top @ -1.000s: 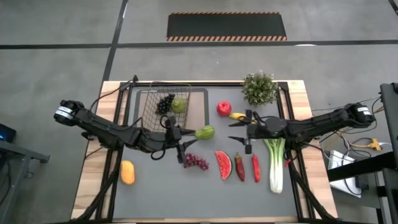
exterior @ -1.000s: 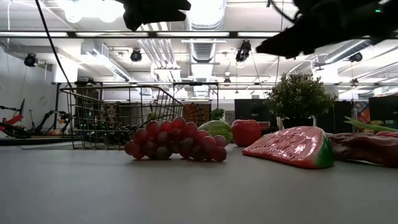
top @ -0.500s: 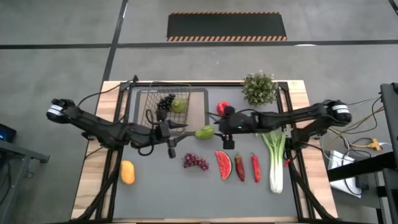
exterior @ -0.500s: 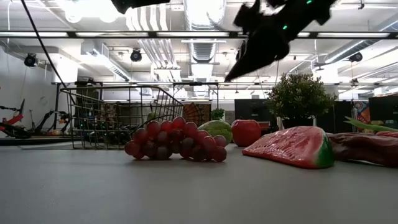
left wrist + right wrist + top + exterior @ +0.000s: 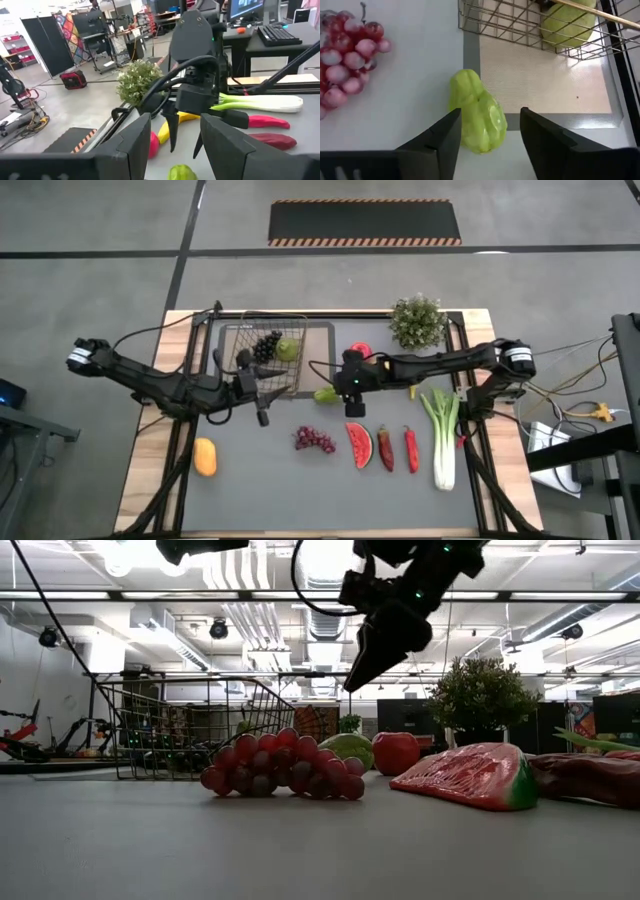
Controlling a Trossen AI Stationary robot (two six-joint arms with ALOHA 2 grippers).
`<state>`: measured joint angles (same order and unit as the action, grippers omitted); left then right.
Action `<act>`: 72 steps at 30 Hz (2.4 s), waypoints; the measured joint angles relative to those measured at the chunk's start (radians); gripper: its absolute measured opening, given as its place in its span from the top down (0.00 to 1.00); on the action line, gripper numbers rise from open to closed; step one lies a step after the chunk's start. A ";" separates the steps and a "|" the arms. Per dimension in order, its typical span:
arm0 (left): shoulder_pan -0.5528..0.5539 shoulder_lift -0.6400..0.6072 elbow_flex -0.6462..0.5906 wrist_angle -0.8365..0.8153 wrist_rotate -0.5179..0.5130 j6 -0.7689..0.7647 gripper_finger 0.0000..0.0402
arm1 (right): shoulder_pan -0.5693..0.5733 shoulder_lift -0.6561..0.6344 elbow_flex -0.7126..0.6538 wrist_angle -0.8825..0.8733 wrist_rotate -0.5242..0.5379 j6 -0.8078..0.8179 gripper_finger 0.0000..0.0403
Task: Build produce basket
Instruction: Put the chayote into the wire basket
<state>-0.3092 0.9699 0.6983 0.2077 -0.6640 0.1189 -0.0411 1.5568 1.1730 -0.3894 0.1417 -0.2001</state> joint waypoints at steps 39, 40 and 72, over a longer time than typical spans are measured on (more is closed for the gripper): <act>0.002 0.017 -0.006 0.053 0.001 0.020 0.61 | -0.036 0.262 0.131 -0.103 -0.076 -0.114 0.31; 0.002 0.017 -0.006 0.054 0.001 0.020 0.61 | -0.037 0.262 0.131 -0.103 -0.078 -0.114 0.34; 0.002 0.089 -0.020 0.326 0.006 0.028 0.61 | -0.044 -0.122 -0.076 -0.021 -0.429 -0.069 0.88</act>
<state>-0.3077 1.0590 0.6785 0.5339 -0.6582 0.1467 -0.0853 1.4347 1.0967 -0.4101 -0.2869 -0.2693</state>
